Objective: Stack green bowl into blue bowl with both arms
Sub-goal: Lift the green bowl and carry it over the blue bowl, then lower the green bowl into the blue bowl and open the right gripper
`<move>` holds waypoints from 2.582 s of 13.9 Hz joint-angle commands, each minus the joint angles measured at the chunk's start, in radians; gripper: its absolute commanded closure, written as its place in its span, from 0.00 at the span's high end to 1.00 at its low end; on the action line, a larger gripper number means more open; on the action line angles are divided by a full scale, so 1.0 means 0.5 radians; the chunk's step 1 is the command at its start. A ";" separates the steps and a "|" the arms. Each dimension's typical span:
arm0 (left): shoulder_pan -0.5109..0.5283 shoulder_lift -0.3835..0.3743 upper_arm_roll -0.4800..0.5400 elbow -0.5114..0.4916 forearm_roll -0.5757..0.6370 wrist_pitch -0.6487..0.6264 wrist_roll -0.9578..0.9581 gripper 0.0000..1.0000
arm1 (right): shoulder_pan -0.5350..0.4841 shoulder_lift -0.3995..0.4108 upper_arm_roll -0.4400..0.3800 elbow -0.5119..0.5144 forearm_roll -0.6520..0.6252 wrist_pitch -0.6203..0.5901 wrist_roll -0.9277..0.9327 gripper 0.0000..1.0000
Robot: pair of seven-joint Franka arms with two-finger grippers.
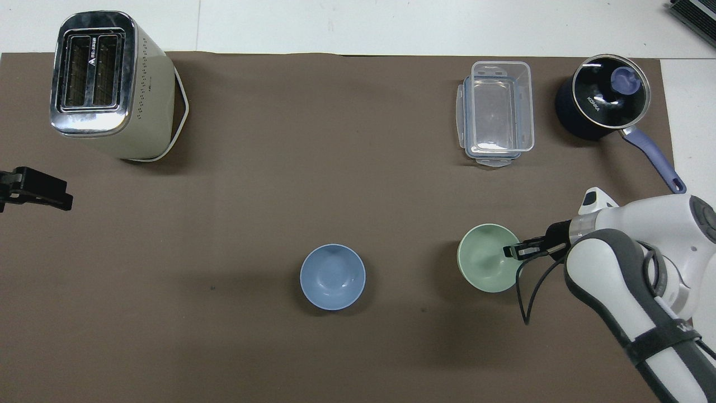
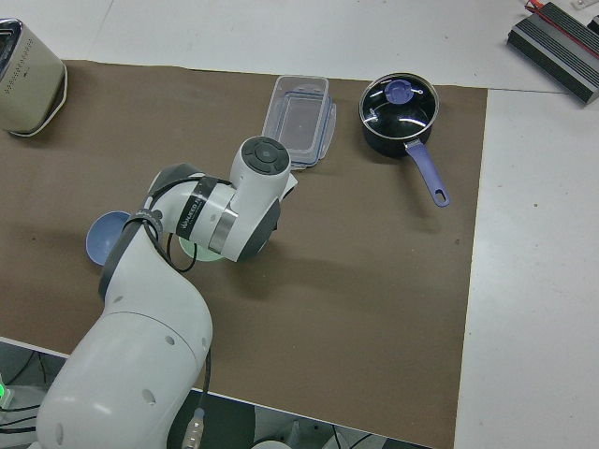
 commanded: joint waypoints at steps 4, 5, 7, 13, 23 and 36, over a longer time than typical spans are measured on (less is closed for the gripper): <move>0.005 -0.001 -0.011 0.021 0.037 -0.032 -0.008 1.00 | 0.530 0.008 0.011 0.076 -0.282 0.203 0.937 0.00; 0.008 -0.001 -0.011 0.021 0.037 -0.032 -0.008 1.00 | 0.612 0.011 0.011 0.092 -0.286 0.209 1.027 0.00; 0.008 -0.001 -0.011 0.021 0.037 -0.032 -0.008 1.00 | 0.680 0.017 0.014 0.135 -0.286 0.206 1.153 0.00; 0.008 -0.001 -0.011 0.021 0.037 -0.032 -0.008 1.00 | 0.858 0.225 0.024 0.341 -0.255 0.218 1.494 0.00; 0.008 -0.001 -0.011 0.021 0.037 -0.032 -0.008 1.00 | 0.948 0.293 0.027 0.224 -0.252 0.479 1.577 0.00; 0.008 -0.001 -0.011 0.021 0.037 -0.032 -0.008 1.00 | 0.819 0.094 -0.001 0.273 -0.292 0.329 1.586 0.94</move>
